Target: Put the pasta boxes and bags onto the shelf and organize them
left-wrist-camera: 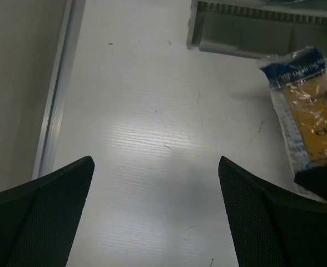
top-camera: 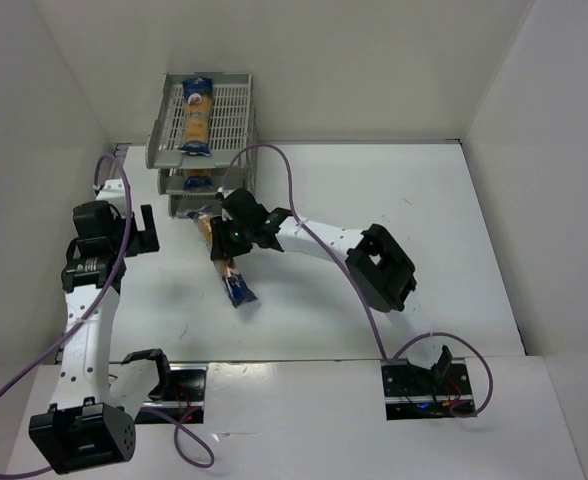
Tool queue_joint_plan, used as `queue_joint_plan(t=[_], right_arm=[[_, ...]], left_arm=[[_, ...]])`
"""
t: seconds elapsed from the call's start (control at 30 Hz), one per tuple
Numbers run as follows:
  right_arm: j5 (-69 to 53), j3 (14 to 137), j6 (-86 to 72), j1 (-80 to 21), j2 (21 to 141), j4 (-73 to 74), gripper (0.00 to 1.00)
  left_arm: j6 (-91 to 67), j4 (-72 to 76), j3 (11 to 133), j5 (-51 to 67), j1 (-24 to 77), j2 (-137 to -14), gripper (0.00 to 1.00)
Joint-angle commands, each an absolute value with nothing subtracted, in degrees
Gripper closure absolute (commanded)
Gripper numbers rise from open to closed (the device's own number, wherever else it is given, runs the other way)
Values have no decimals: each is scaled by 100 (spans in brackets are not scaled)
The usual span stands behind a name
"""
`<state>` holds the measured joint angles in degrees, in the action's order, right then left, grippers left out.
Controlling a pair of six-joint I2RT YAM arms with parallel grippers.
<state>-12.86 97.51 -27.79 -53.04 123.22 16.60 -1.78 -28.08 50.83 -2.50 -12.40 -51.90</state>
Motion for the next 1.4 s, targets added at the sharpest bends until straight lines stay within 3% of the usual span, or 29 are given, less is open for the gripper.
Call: queue_joint_plan(t=[0.0,0.5,0.63,0.67,0.83,0.87,0.97,1.03,1.1,1.13,1.2,1.23,1.37], right_arm=[[-940,10660,-4042,-5396,12655,1204,100],[913,13288,-4455,-5344,14378,1968,100],[1379,13482,-4710,-5344,14520,2197,76],[1484,13430,-4711,-5344,14572,2267,54],[1206,12939,-4002,-5291,14284,2014,6],[969,12816,-3520,-5291,14187,1917,0],[-147,12078,-2326,-5291,13600,1661,0],[-385,11221,-1752,-5344,13195,1661,9],[-457,10472,-876,-5396,12422,1661,22],[-509,9728,-644,-5396,12167,1531,40],[-562,9108,5,-5475,11448,1477,61],[-658,8618,244,-5589,11243,1390,76],[-1669,7718,1370,-6142,10574,714,82]], left_arm=[[-281,-2522,5063,-71,-1301,-5167,1],[-167,-2215,5019,220,-1301,-5563,1],[-167,-2215,5019,220,-1301,-5687,1],[-167,-2215,5019,220,-1301,-5687,1],[-167,-2215,5019,220,-1301,-5739,1],[-167,-2215,5019,220,-1301,-5739,1],[-167,-2215,5019,220,-1301,-5739,1],[-167,-2267,5019,220,-1301,-5678,1],[-167,-2268,5019,220,-1301,-5626,1],[-167,-2268,4966,220,-1301,-5625,1],[-167,-2215,4966,220,-1301,-5564,1],[-167,-2215,4966,220,-1301,-5563,1],[-167,-2084,4834,272,-1301,-5511,1]])
